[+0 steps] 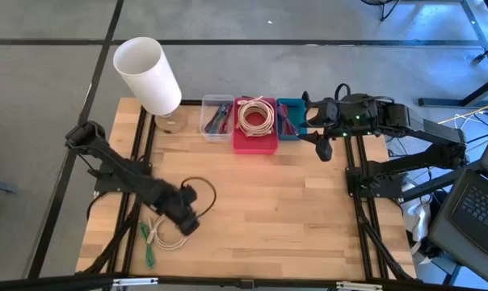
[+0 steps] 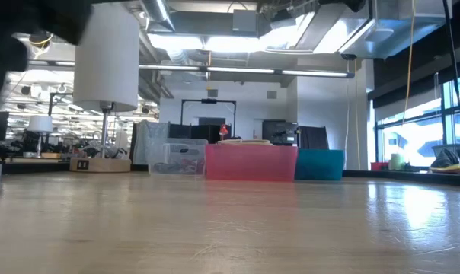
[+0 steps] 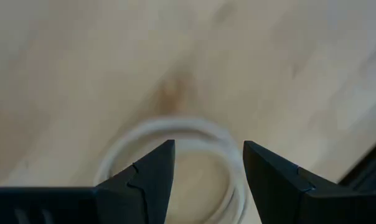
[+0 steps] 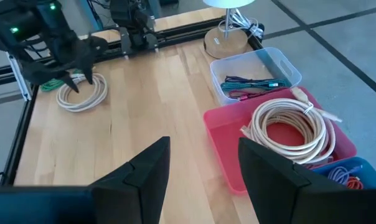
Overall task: Pick & Place USB Port
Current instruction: Put the brown HDMI cable into the red bin
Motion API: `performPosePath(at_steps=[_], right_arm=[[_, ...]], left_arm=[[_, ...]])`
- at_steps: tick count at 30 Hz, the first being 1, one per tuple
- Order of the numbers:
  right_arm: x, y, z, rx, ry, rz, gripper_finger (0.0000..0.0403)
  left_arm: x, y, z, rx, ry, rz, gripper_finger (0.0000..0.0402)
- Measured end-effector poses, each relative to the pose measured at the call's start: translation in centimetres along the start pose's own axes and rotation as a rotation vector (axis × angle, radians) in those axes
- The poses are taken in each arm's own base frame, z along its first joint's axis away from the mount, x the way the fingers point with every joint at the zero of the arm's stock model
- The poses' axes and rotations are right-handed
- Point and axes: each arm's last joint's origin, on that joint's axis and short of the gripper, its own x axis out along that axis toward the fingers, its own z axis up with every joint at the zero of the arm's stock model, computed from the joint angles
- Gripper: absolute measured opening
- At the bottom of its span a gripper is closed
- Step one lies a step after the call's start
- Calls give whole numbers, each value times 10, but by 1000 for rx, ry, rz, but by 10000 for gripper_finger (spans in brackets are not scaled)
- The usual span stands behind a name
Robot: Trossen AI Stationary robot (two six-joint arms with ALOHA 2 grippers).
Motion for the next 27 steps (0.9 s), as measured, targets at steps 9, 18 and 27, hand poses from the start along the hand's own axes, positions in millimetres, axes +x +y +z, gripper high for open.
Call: performPosePath(at_steps=[9,18,27], right_arm=[[0,0,-2,4,26,-1,193],[0,0,-2,-19,17,1,193],[0,0,-2,1,26,0,193]], left_arm=[[1,-5,-50,-149,170,28,182],[-1,-2,-74,-476,169,92,182],[6,12,-74,-401,89,276,182]])
